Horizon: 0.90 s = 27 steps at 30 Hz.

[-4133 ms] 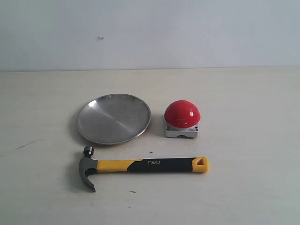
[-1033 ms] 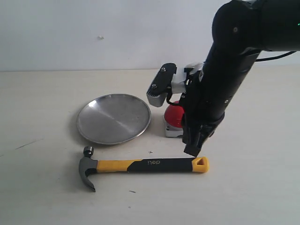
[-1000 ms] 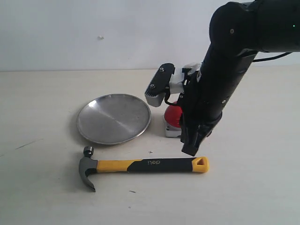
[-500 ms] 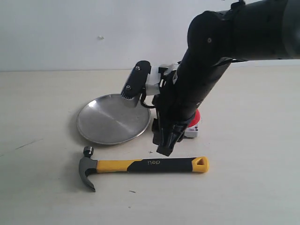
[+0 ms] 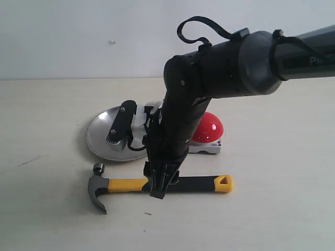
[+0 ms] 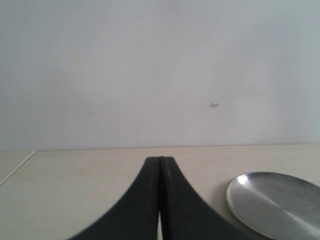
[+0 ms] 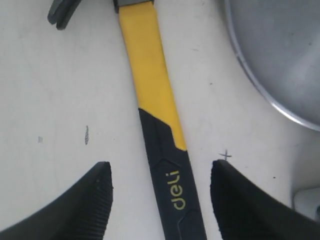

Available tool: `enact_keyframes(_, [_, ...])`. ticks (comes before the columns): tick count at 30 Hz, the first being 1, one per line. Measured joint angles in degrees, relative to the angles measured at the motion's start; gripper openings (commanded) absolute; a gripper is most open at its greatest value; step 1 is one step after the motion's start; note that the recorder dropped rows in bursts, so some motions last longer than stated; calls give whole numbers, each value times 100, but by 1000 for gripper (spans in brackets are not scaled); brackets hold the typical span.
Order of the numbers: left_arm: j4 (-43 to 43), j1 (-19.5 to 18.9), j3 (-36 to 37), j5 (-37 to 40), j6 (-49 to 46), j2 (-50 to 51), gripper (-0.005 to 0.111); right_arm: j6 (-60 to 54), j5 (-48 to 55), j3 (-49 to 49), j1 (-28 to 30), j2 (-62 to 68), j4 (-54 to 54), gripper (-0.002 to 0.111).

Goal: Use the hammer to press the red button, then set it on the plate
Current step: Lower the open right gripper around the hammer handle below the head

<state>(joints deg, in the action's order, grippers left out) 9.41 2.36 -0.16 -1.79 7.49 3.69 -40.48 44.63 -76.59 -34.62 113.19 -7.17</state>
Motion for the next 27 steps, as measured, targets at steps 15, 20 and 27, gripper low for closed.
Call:
enact_keyframes(15, [0,0,0,0,0,0,0,-570,437,-742,-299,863,161,57])
enact_keyframes(20, [0,0,0,0,0,0,0,-570,279,-863,-364,892,151,56])
enact_keyframes(27, [0,0,0,0,0,0,0,-458,266,-1121,-375,1130,138,56])
